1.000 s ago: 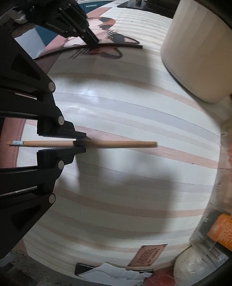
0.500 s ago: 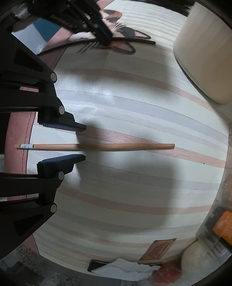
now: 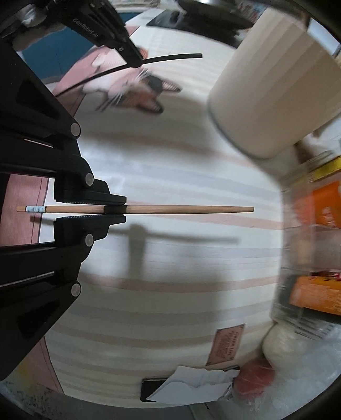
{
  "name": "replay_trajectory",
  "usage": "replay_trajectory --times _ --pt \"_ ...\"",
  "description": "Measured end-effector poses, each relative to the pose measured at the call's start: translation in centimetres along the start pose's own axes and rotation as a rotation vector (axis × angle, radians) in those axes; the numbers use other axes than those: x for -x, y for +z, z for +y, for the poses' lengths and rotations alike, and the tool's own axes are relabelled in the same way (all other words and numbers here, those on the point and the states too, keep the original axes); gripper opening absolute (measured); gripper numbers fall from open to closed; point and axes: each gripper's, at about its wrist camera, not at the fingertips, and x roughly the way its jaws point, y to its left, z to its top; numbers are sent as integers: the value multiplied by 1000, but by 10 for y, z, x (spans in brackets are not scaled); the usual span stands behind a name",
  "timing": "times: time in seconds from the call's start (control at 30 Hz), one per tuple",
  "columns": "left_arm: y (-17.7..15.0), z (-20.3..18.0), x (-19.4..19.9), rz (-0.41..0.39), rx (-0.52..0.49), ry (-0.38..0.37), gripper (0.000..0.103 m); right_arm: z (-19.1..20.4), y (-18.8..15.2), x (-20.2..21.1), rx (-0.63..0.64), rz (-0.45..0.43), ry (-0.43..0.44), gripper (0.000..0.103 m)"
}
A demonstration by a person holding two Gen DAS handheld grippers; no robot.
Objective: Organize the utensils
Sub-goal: 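Carry both chopsticks up above the beige holder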
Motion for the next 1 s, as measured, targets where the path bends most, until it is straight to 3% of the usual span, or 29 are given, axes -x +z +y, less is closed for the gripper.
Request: replay_trajectory --times 0.13,0.37,0.7,1.0 --pt "5 5 27 -66 16 -18 3 -1 4 23 -15 -65 42 7" --pt "31 10 92 -236 45 -49 3 4 42 81 -22 -231 126 7" --pt "75 36 202 -527 108 -93 3 38 99 179 16 -448 242 7" --pt "124 39 271 -684 115 -169 3 80 158 254 49 -640 314 7"
